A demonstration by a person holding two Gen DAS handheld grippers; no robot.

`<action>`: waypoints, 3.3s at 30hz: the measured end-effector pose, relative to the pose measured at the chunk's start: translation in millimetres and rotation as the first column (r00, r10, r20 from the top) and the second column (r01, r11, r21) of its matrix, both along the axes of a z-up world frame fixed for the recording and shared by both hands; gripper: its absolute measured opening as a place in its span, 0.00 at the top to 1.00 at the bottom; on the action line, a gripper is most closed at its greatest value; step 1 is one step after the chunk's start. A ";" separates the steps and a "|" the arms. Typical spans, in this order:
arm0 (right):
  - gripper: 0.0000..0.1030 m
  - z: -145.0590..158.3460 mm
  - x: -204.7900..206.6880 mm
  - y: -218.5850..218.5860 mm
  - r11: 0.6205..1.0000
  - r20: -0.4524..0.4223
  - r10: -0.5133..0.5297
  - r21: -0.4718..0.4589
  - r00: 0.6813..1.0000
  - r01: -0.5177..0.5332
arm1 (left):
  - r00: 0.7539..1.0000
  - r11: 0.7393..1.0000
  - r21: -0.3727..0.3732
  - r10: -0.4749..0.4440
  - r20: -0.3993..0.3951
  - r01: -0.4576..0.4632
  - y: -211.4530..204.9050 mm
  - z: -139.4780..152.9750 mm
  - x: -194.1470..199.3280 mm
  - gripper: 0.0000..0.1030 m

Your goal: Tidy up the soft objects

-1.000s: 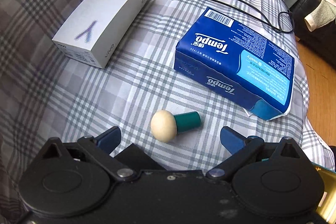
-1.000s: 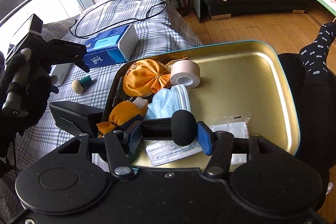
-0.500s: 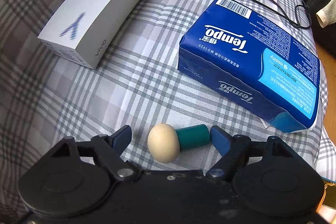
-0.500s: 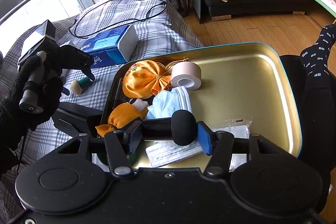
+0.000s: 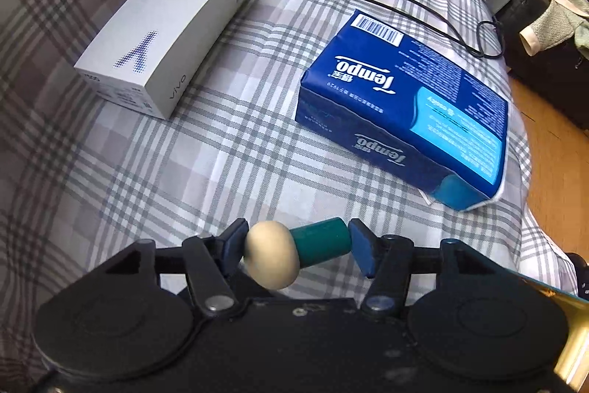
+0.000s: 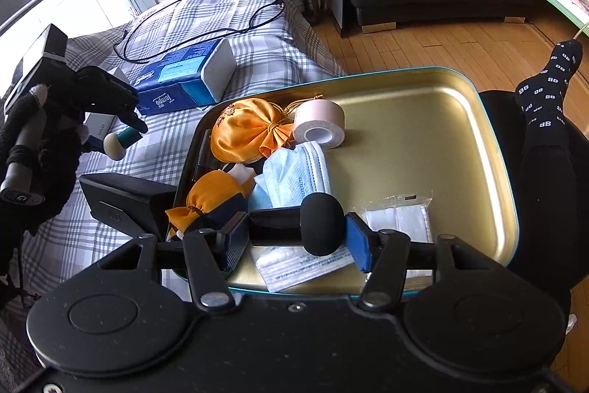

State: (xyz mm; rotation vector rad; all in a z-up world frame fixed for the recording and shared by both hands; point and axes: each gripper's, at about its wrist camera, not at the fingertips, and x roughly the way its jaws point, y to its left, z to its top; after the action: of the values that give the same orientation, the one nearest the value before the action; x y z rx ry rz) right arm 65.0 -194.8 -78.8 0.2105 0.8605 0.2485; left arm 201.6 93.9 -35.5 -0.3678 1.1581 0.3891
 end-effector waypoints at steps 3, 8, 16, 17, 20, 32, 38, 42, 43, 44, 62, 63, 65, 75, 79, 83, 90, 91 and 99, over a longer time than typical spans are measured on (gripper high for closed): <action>0.47 0.0 -2.2 -4.5 1.000 -0.014 -0.013 0.012 1.000 0.014 | 0.998 0.998 0.020 -0.056 0.028 0.055 -20.3 21.1 -19.5 0.45; 0.47 2.6 -4.6 -16.3 0.998 -0.018 -0.059 -0.009 0.998 0.059 | 0.981 0.982 0.043 -0.187 0.049 0.185 -67.2 47.4 -42.3 0.45; 0.47 13.4 16.3 -46.2 0.989 -0.004 -0.141 -0.047 0.990 0.140 | 0.915 0.921 0.024 -0.390 0.102 0.389 -156.9 81.0 -62.5 0.45; 0.47 14.9 19.9 -48.8 0.987 0.003 -0.151 -0.053 0.989 0.151 | 0.909 0.915 0.019 -0.403 0.106 0.404 -163.8 82.7 -63.5 0.45; 0.47 19.8 28.8 -56.0 0.984 0.022 -0.171 -0.055 0.985 0.172 | 0.891 0.897 0.014 -0.441 0.111 0.442 -185.5 85.5 -65.3 0.45; 0.41 19.0 44.1 -65.1 0.981 0.008 -0.196 0.010 0.981 0.196 | 0.877 0.880 0.073 -0.475 0.077 0.470 -209.1 68.5 -65.0 0.23; 0.41 15.1 36.0 -63.5 0.980 -0.014 -0.199 0.000 0.980 0.199 | 0.899 0.895 0.131 -0.436 0.051 0.427 -199.3 58.8 -82.8 0.20; 0.41 13.3 27.7 -59.7 0.981 -0.023 -0.194 -0.015 0.981 0.194 | 0.909 0.900 0.161 -0.416 0.035 0.406 -192.3 54.5 -97.8 0.18; 0.41 13.0 25.1 -58.2 0.982 -0.026 -0.191 -0.020 0.981 0.190 | 0.910 0.901 0.163 -0.413 0.033 0.403 -190.2 53.6 -102.0 0.18; 0.41 12.8 22.7 -56.6 0.982 -0.027 -0.188 -0.023 0.982 0.187 | 0.911 0.901 0.164 -0.411 0.031 0.401 -188.6 53.1 -105.6 0.17; 0.41 8.8 -18.5 -17.9 0.984 -0.077 -0.160 -0.091 0.984 0.153 | 0.929 0.919 0.152 -0.369 0.015 0.363 -152.3 37.2 -188.1 0.03; 0.41 8.6 -20.5 -15.2 0.984 -0.079 -0.160 -0.096 0.984 0.152 | 0.930 0.920 0.149 -0.368 0.013 0.362 -150.3 35.3 -192.0 0.03; 0.41 8.6 -23.7 -10.2 0.983 -0.081 -0.159 -0.110 0.984 0.150 | 0.930 0.921 0.148 -0.366 0.013 0.360 -146.7 33.0 -196.8 0.03; 0.41 9.2 -38.9 5.5 0.971 -0.089 -0.188 -0.167 0.978 0.172 | 0.936 0.931 0.135 -0.348 0.053 0.339 -132.2 35.5 -213.3 0.01; 0.41 10.0 -44.8 12.6 0.965 -0.084 -0.192 -0.197 0.978 0.173 | 0.941 0.938 0.132 -0.331 0.063 0.321 -126.3 35.3 -219.9 0.01; 0.41 12.3 -49.2 21.3 0.959 -0.076 -0.187 -0.228 0.979 0.166 | 0.945 0.942 0.155 -0.313 0.093 0.297 -120.8 40.1 -227.9 0.01; 0.41 18.0 -53.5 33.4 0.960 -0.062 -0.161 -0.242 0.985 0.141 | 0.946 0.953 0.114 -0.295 0.131 0.282 -111.6 42.6 -233.4 0.01; 0.41 18.3 -53.5 35.0 0.960 -0.060 -0.155 -0.246 0.986 0.136 | 0.945 0.952 0.105 -0.300 0.127 0.288 -111.5 41.3 -232.9 0.01; 0.41 12.6 -52.2 42.1 0.961 -0.075 -0.142 -0.250 0.987 0.120 | 0.943 0.946 0.108 -0.317 0.100 0.306 -114.7 34.5 -231.3 0.01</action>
State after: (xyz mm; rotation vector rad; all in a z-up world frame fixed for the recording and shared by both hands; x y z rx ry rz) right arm 12.7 -152.7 -66.2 0.0481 0.9564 0.0071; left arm -29.7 -20.8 -1.0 -0.1204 1.0592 0.1397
